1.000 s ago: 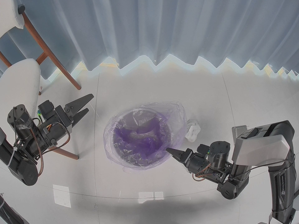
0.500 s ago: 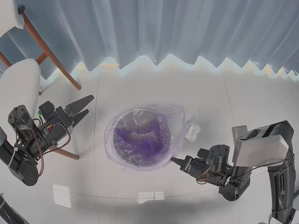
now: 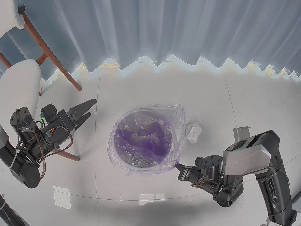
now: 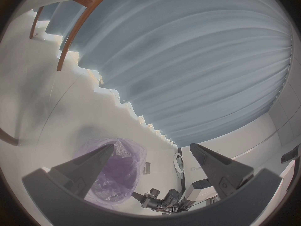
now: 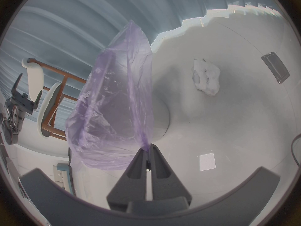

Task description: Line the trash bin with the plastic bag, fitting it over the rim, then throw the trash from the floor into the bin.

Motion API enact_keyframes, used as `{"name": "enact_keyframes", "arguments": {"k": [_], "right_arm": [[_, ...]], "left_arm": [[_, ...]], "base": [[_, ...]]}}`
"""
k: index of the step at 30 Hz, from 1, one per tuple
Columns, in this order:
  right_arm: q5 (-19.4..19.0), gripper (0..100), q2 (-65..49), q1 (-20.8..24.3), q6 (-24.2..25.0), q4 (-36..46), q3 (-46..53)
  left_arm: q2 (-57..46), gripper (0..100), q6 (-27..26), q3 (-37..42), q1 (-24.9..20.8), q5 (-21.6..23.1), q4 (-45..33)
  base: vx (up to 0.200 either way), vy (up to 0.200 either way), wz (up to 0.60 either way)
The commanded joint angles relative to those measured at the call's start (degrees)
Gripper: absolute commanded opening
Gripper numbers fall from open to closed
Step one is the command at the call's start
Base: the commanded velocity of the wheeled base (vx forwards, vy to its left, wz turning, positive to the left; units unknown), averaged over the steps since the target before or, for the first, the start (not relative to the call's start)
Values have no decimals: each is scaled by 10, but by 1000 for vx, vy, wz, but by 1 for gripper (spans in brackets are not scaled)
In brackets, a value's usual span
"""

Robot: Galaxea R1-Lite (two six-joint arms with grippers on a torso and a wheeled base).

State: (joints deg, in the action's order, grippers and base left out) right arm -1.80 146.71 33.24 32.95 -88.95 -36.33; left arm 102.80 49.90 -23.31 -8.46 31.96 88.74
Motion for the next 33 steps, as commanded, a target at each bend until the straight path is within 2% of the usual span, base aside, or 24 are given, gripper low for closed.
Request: {"name": "enact_keyframes", "arguments": {"k": [1, 6, 16, 17, 22, 24, 26, 28, 30, 33], "right_arm": [[2, 0, 35, -2, 2, -10, -29], [3, 0, 56, -5, 7, -10, -74], [2, 0, 57, -5, 22, -10, -76], [2, 100, 56, -5, 27, -10, -74], [-2, 100, 25, 1, 43, -10, -20], [-36, 100, -32, 14, 70, -10, 36], [-81, 100, -104, 25, 122, -10, 82], [-99, 100, -137, 26, 144, -10, 96], [-109, 100, -170, 17, 152, -10, 97], [-109, 100, -189, -31, 131, -10, 73]], "left_arm": [[5, 100, -4, 2, -5, -1, 0], [5, 100, -4, 3, -9, -1, 0], [5, 100, -4, 7, -16, -1, 0], [6, 100, -4, 7, -16, -1, 0], [6, 100, -4, 7, -16, -1, 0], [6, 100, -3, 10, -16, -1, 0], [6, 100, -4, 12, -19, 0, 0], [6, 100, -4, 12, -20, -1, 1], [4, 100, -4, 12, -20, -1, 1], [1, 100, -4, 12, -20, -1, 0]], "base": [[0, 0, 0], [0, 0, 0], [0, 0, 0], [0, 0, 0], [0, 0, 0], [0, 0, 0], [0, 0, 0], [0, 0, 0], [0, 0, 0], [0, 0, 0]]}}
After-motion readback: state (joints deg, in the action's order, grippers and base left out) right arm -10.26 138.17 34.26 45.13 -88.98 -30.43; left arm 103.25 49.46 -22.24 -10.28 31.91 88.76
